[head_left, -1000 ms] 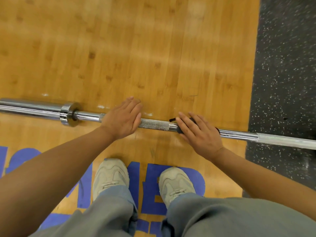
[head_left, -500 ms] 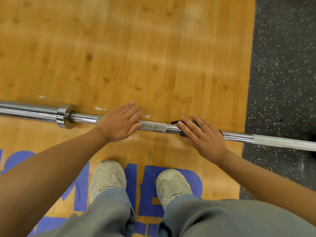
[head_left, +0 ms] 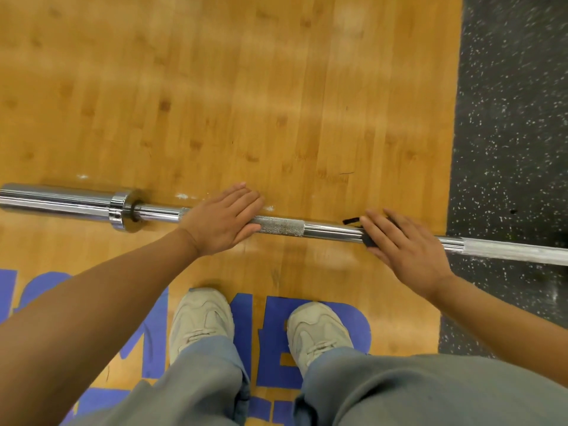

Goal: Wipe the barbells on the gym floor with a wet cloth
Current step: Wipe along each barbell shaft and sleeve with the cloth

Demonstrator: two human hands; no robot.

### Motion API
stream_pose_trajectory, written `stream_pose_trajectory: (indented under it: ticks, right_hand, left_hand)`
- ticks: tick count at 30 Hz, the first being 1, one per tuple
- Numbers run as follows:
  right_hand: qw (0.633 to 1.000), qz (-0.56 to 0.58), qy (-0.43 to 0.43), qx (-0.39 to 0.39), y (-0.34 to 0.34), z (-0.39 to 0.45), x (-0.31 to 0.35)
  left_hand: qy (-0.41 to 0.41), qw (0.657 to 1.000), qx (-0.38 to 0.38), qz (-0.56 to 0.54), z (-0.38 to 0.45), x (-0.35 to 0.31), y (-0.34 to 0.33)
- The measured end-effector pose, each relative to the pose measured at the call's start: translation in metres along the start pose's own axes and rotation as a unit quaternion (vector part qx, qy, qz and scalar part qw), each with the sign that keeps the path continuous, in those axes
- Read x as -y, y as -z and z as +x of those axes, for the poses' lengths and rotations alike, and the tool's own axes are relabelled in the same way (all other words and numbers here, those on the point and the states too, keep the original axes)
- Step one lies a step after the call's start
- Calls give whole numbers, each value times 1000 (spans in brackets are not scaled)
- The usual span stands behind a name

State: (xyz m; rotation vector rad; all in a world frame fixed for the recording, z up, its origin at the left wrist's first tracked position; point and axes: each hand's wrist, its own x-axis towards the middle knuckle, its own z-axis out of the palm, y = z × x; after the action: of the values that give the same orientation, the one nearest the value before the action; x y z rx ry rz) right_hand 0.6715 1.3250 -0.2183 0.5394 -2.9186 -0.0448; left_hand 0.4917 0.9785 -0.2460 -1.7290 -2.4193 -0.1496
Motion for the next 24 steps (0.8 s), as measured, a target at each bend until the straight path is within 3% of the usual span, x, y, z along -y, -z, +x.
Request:
stream_pose_trajectory:
  ticks: [4,9,17,21,24]
  right_hand:
    - [999,-6,-35,-10,-12,31,33]
    - [1000,5,-16,-16,-31,87,88]
    - [1000,11,-17,-7,-16,53,57]
    - [996,15,-87,-8,-21,71,82]
    - [997,24,-70,15,-26,96,101]
  left_hand:
    - [-9,1000,-4,7,0,1,-2]
    - [-12,1000,-3,6,0,1,-3]
    - [-26,999,-25,18,-6,1,-7]
    - [-30,999,-30,15,-4,-1,-7]
    - [-28,999,-30,6,-4,1,-7]
